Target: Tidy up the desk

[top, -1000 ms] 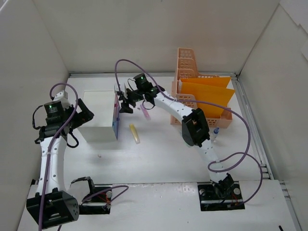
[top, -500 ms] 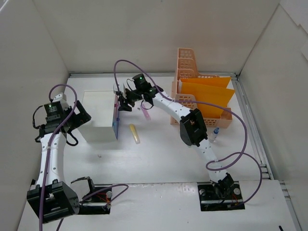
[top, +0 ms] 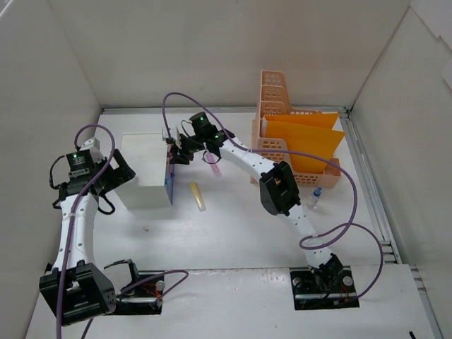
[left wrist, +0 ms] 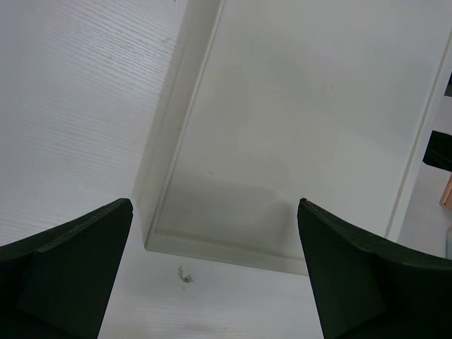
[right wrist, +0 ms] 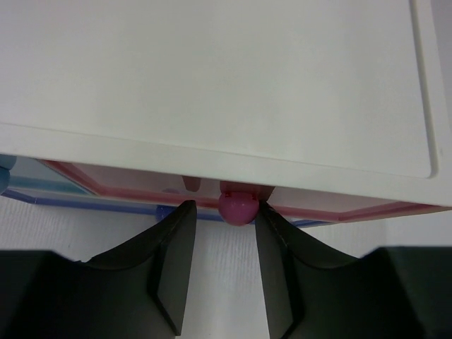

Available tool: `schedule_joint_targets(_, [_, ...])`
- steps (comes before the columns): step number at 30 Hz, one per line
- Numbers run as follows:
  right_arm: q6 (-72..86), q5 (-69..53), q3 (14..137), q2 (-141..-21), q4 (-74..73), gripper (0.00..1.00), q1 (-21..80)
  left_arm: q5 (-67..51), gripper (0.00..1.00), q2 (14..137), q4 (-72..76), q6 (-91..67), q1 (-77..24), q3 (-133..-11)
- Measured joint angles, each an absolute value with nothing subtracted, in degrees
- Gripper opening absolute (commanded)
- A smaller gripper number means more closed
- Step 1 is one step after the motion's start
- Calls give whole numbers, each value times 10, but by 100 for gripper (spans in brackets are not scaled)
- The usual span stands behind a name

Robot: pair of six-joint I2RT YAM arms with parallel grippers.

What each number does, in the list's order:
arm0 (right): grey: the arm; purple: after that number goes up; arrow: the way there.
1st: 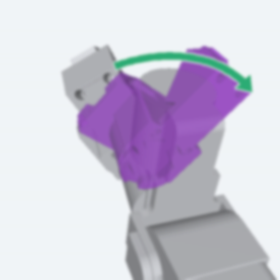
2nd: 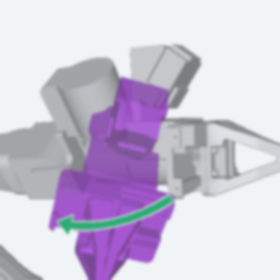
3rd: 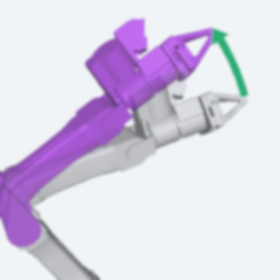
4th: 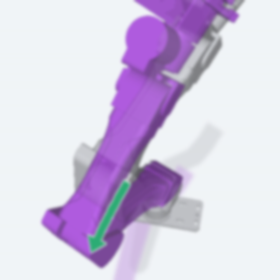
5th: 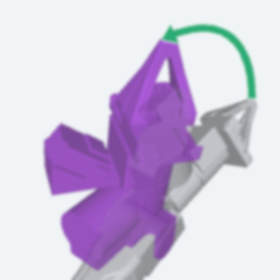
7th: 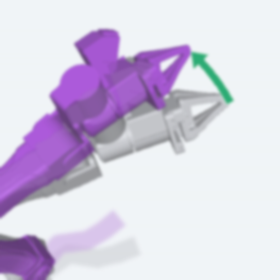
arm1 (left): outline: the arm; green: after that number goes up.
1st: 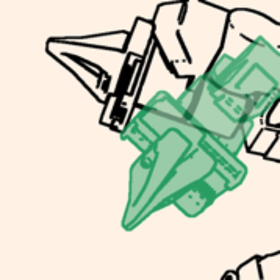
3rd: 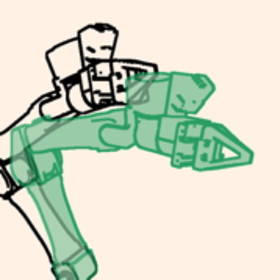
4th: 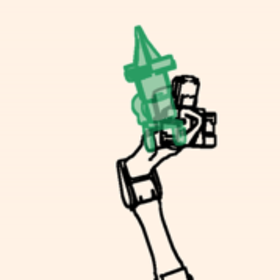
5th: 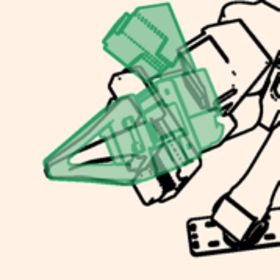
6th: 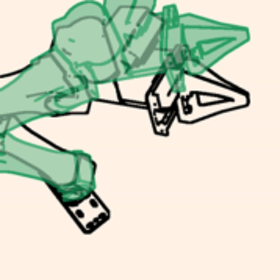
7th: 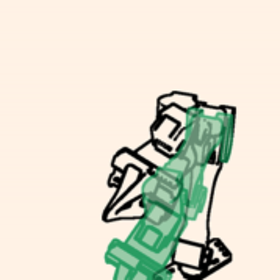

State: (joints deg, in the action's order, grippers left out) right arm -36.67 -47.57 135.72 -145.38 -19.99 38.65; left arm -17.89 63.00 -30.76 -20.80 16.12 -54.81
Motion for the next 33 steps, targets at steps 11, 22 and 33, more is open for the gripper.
schedule_joint_targets(11, [-359,-475,1350,-1454,-181,32,386,-184,99,641,-305,-203,157,-541])
schedule_joint_targets(22, [-314,-464,1334,-1454,-144,29,386,-184,99,644,-305,-203,150,-541])
schedule_joint_targets(33, [-273,-452,1280,-1437,-83,35,387,-184,99,644,-305,-201,150,-540])
